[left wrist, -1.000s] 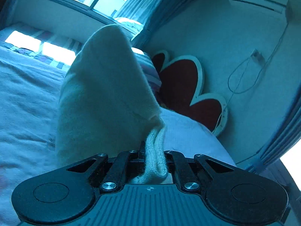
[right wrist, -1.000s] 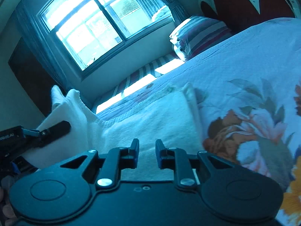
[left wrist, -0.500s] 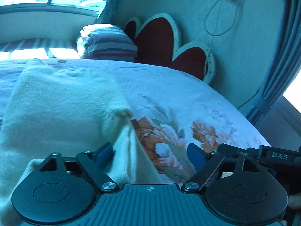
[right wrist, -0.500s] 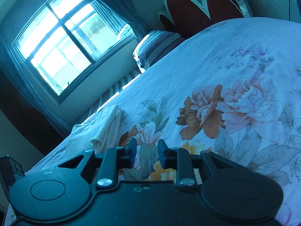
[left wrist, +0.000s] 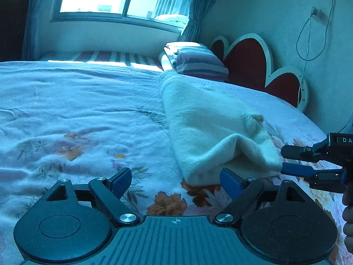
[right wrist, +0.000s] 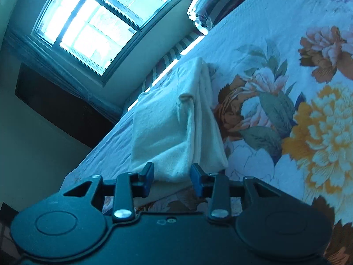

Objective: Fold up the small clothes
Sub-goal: 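Fold the lifted edge over the sweater and release with the left gripper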

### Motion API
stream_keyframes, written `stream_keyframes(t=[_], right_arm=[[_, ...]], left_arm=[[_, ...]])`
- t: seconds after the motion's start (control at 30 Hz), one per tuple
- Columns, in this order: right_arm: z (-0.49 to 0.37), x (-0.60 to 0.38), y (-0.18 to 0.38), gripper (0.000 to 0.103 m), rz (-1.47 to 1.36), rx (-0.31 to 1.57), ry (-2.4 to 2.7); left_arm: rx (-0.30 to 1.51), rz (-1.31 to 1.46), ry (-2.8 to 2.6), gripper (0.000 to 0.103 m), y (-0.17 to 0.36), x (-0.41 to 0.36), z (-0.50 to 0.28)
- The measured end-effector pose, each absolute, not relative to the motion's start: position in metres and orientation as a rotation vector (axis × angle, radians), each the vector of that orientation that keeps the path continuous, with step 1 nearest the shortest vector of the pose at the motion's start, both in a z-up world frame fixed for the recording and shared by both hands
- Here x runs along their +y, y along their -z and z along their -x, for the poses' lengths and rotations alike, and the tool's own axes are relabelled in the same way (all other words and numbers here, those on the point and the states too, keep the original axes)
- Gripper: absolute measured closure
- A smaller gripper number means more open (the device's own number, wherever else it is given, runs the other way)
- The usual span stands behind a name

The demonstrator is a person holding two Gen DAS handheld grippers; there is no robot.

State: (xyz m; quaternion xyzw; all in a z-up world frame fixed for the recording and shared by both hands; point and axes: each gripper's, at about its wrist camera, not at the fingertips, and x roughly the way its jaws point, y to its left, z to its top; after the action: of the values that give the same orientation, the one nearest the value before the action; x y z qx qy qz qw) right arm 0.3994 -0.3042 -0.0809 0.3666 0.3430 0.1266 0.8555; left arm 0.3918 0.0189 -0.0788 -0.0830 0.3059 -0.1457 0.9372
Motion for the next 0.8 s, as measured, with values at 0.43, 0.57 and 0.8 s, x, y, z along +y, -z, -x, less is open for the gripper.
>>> stream_keyframes(t=[0.43,0.57,0.8], right_arm=[[-0.400,-0.297,0.094,0.064,-0.961,0.758,-0.258],[-0.394,-0.298,0.099,0.063,-0.975,0.748,-0.252],[-0.399,-0.301,0.104,0.065,-1.035,0.678,-0.214]], left_arm=[[0.650,0.143,0.256,0.017,0.090,0.013,-0.408],[0.652,0.137,0.246,0.017,0.091,0.010,-0.408],[0.653,0.163,0.211,0.017,0.093,0.008,-0.407]])
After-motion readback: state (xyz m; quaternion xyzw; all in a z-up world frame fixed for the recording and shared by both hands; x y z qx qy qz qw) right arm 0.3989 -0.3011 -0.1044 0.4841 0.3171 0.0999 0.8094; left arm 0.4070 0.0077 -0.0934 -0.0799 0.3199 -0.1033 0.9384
